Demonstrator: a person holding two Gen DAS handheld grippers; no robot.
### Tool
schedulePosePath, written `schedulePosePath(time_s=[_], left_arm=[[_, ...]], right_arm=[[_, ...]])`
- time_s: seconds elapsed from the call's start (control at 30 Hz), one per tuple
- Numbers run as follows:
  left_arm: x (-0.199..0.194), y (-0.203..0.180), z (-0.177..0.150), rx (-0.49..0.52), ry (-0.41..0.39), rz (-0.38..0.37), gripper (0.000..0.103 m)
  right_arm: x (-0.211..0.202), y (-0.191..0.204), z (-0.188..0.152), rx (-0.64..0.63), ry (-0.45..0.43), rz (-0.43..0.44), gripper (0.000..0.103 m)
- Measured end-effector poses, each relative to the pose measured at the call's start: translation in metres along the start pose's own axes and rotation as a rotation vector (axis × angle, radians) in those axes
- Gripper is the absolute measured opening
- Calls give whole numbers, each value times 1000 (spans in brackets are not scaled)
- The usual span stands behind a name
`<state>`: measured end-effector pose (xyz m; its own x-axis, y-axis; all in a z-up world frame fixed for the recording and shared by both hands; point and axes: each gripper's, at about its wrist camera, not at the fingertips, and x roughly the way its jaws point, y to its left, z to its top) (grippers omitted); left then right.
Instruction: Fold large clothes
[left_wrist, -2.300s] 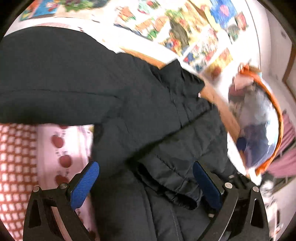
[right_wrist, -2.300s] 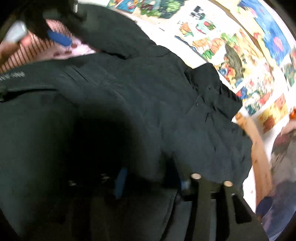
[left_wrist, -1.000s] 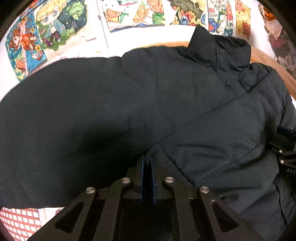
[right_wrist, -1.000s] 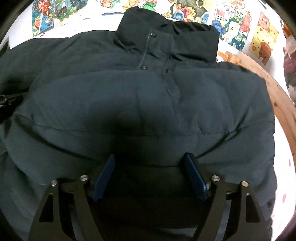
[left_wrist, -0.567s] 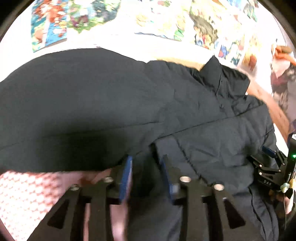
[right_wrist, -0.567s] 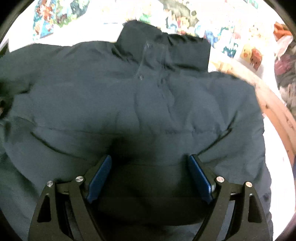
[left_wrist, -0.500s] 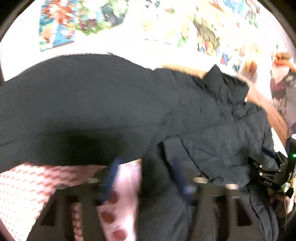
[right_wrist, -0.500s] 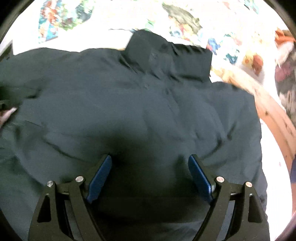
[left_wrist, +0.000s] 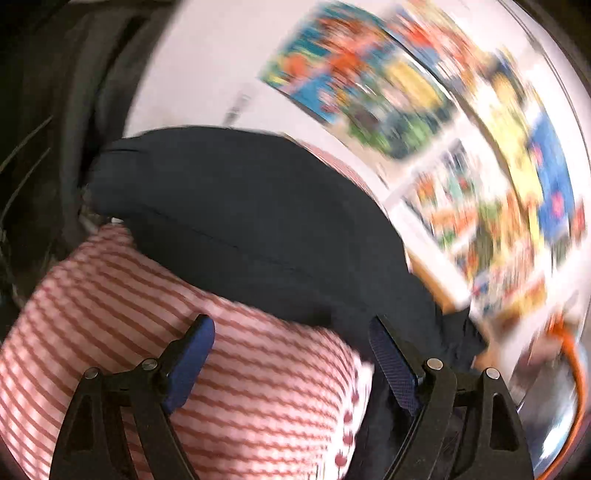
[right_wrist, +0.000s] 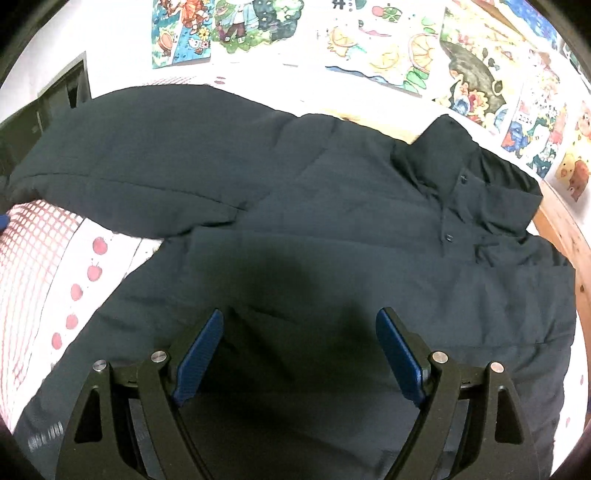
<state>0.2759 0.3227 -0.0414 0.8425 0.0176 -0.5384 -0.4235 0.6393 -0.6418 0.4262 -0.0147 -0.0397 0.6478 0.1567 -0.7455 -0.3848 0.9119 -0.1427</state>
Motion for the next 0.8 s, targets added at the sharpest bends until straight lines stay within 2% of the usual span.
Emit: schedulePosePath(time_s=[0.07,0.17,0.33,0.43,0.47,0.5,0.53,0.6,0.73,0.8], left_arm=[[1,14,8,-53,-31,0,85],[14,26,13,-82,-38,23,84],[32,30,20,-81,-40,39,81],[34,35,22,-76,-50,48,62],[32,36,21,-76,-51,45,50],[30,39,21,-78,-53,44,41],[30,40,22,-80,-56,43,37],[25,38,21,-58,-70,45,16],[4,2,13,119,-185,111,8],[-8,-14,9,170,-232,111,7]], right_arm=[[12,9,-1,-26,10,-32,81],[25,20,-8,-22,36,-29,81],[48,8,-26,70,34,-5,96],[54,6,-29,78,21,-9,98],[55,7,-30,73,16,-17,99],[56,8,-30,70,13,-23,99],[56,8,-30,66,8,-30,99],[54,10,-35,65,-3,-36,99],[55,9,-37,82,-20,-25,99],[53,7,-36,87,-25,-22,99]])
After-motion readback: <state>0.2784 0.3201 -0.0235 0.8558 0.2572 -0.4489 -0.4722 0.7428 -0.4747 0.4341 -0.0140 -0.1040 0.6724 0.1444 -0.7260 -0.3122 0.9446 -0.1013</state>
